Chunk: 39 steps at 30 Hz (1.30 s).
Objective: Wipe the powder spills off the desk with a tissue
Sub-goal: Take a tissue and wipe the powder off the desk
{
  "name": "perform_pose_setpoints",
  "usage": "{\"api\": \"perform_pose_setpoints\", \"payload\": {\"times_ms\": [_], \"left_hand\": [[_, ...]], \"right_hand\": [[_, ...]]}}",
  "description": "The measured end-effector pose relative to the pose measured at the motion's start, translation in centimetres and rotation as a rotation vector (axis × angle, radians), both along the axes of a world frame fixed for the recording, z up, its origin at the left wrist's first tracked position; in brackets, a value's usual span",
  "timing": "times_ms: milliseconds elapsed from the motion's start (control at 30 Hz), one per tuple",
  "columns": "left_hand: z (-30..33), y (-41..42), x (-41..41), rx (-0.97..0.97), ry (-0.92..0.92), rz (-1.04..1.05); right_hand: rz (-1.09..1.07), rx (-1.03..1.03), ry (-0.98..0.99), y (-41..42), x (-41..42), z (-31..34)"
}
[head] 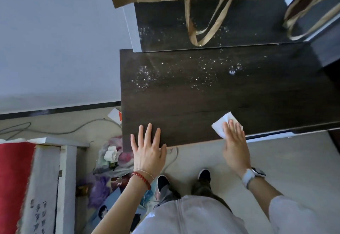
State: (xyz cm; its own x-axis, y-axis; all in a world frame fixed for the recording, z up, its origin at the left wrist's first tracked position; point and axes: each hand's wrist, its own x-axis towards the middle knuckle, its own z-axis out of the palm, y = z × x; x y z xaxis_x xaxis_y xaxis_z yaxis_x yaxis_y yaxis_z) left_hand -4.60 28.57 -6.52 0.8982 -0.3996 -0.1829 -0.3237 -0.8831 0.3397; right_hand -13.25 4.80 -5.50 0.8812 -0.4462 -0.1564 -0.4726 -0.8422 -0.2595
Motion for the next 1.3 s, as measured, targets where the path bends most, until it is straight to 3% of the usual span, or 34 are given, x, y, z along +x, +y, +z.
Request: {"api": "perform_pose_setpoints", "payload": {"times_ms": [100, 233, 333, 400, 567, 733, 900, 1067, 1300], "left_hand": [[0.8, -1.4, 0.4, -0.057, -0.019, 0.079], [1.9, -3.3, 1.3, -0.208, -0.074, 0.113], [3.0, -5.8, 1.9, -0.327, -0.004, 0.1], [3.4, -7.8, 1.9, -0.351, 0.014, 0.037], [4.0, -15.1, 1.2, -0.283, 0.042, -0.174], [3.3, -24.6, -0.1, -0.138, -0.054, -0.434], [0.3, -32.5, -0.1, 0.141, 0.056, -0.572], [-0.1, -37.6, 3.5, 0.181, -0.032, -0.735], [-0.3, -45.2, 8.6, 0.224, -0.071, -0.756]], "right_hand": [[-0.104, 0.05, -0.047, 1.4, 0.8, 0.5], [0.221, 0.311, -0.101, 4.6, 1.8, 1.1], [-0.033, 0.528, -0.196, 2.4, 3.1, 2.5], [-0.241, 0.563, -0.243, -0.7, 3.8, 3.0], [-0.453, 0.396, -0.247, -10.1, 4.5, 3.1], [-0.355, 0.247, -0.246, -17.4, 3.6, 2.4], [-0.217, 0.005, -0.003, -23.9, 2.6, 0.3], [-0.153, -0.075, 0.048, -28.8, 3.1, -0.5], [-0.18, -0.112, -0.031, -33.2, 4.9, -1.2]]}}
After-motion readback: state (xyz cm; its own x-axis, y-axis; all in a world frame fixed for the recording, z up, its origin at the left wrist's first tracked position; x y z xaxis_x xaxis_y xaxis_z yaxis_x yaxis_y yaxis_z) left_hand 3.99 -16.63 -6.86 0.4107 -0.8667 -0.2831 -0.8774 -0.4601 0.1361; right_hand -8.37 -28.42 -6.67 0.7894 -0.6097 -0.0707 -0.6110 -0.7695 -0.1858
